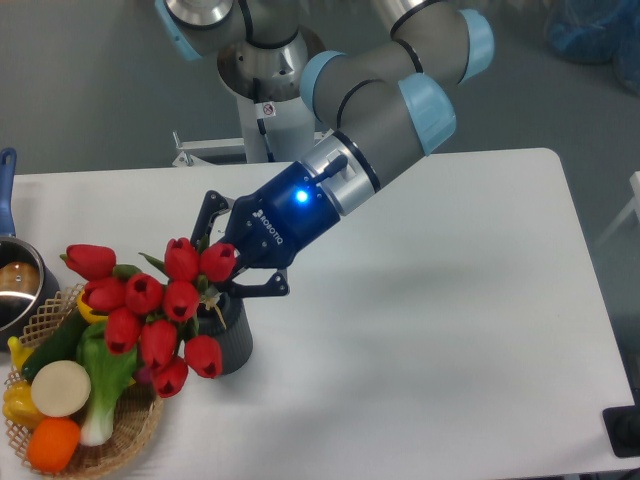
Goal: Insert the flowers into the vase
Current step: 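Lower the tulip stems into the vase opening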
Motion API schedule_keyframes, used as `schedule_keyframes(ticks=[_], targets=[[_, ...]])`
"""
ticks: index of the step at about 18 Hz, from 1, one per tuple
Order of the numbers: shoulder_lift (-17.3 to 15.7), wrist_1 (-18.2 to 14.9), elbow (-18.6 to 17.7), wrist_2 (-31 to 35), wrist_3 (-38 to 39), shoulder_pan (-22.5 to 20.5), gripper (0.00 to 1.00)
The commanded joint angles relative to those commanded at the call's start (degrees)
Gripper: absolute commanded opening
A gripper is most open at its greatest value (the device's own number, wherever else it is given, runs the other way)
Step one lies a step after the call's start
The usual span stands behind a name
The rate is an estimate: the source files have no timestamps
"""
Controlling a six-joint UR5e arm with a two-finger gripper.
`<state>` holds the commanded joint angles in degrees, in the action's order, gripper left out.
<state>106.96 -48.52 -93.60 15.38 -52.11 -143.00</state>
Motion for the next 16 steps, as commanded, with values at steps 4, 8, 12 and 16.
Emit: schedule_keyframes(ticks=[4, 8, 12, 16], targets=[[-0.1, 0.1, -1.5, 0.0, -1.3, 0.2, 0.04], [-0.1, 0.1, -2.6, 0.1, -2.4, 0.4, 0.04], [-0.1, 0.1, -5.2, 0.1, -6.8, 0.4, 0.05], [0.2, 0.0, -6.2, 0.1, -8.8, 0.4, 0.07]])
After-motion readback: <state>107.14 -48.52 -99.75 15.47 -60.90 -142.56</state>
